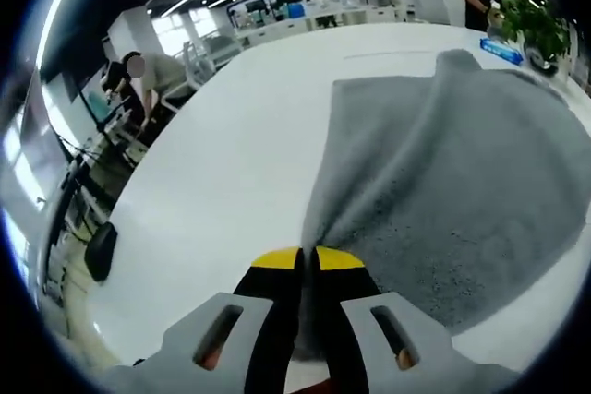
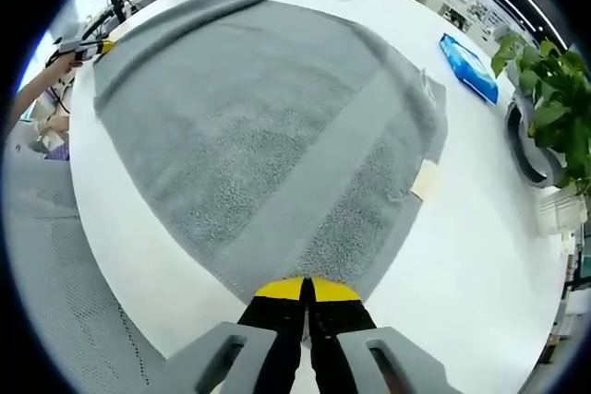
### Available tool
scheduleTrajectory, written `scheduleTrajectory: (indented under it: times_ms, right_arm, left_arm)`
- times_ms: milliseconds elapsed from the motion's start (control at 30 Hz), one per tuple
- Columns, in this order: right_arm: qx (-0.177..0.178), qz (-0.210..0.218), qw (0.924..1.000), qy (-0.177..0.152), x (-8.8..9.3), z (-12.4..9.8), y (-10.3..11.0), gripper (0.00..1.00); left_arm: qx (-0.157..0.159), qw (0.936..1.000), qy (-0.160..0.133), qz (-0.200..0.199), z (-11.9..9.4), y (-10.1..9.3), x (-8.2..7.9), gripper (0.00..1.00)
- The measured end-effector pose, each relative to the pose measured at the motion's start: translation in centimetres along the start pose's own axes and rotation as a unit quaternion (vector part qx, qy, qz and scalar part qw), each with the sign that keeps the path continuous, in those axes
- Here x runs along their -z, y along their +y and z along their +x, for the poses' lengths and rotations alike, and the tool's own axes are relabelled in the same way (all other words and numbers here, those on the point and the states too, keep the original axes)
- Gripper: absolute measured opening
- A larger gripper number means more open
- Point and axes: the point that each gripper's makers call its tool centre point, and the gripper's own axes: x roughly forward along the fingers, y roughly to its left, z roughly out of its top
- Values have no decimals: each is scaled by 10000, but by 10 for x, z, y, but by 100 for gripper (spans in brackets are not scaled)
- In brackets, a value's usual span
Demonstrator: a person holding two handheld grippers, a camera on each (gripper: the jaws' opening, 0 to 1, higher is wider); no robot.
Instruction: Open the folded towel by lifting each exposed corner and separating the folded layers until the towel lies flat within the target outline without major curled edges
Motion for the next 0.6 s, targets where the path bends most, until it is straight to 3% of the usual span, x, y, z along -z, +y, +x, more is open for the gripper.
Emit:
scheduleTrajectory:
  times_ms: [467,600]
  right_arm:
    - [27,186,9998,-84,10,-2,-4,0]
    - [77,387,9989,-254,14,-3,-5,0]
  left_arm:
    - [-110,9998,9,-172,-10,6,10,4]
    - [-122,9996,-24,-250,-14,7,14,4]
